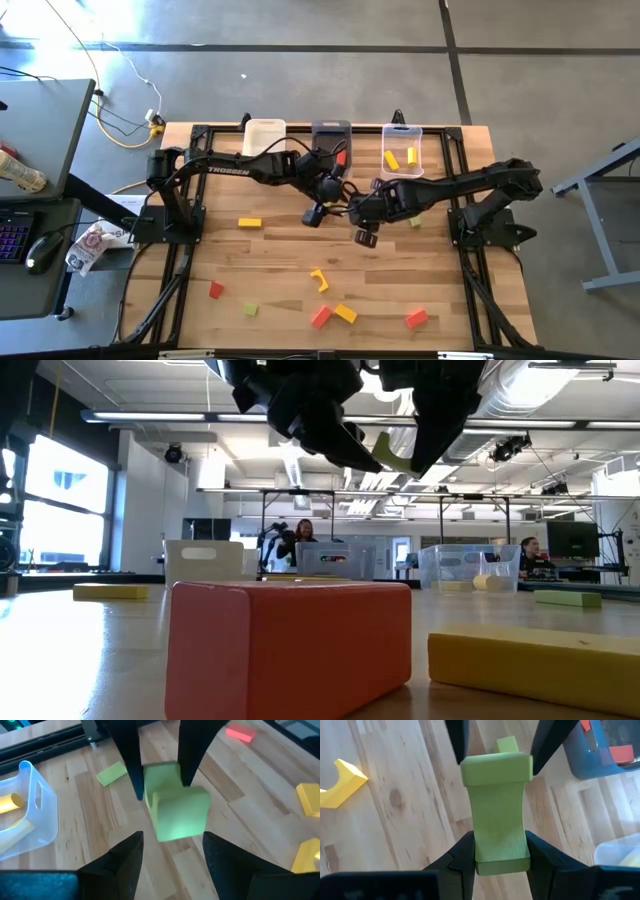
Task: Sort & place blocks by color
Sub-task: Put the green block into the white bin
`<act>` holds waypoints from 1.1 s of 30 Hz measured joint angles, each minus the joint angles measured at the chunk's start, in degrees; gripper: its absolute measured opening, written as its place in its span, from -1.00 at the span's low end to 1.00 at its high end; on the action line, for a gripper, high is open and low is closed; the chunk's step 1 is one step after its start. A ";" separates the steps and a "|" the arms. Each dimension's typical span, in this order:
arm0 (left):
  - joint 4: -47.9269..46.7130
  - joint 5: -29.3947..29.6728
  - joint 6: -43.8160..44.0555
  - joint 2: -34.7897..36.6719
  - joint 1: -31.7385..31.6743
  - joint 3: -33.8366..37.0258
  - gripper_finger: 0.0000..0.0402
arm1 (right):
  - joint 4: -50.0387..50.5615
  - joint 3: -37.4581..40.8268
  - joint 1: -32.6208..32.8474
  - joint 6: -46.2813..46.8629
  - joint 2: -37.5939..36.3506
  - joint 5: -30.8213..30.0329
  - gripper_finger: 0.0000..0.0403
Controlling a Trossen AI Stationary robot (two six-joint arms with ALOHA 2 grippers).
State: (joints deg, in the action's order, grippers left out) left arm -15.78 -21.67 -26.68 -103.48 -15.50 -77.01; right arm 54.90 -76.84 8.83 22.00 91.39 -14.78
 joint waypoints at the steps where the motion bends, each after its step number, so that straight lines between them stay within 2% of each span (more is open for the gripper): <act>1: 0.24 0.00 0.58 0.00 0.08 0.00 -0.04 | -0.01 0.00 -0.19 0.00 0.00 -0.02 -0.46; 12: 4.78 0.26 5.59 0.00 0.67 0.00 -0.09 | -0.29 0.00 -0.23 1.51 0.00 -1.58 -0.46; 22: 3.95 0.49 5.45 0.04 0.91 0.00 -0.48 | -0.97 0.04 -0.23 2.39 0.00 -0.97 -0.45; 33: 3.95 0.55 5.73 0.02 1.04 0.00 -0.48 | -0.92 0.04 -0.23 4.92 0.00 -1.94 -0.06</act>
State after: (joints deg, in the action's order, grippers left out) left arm -11.84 -21.12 -20.95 -103.46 -14.46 -77.01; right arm 53.98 -76.79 8.60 26.91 91.39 -16.72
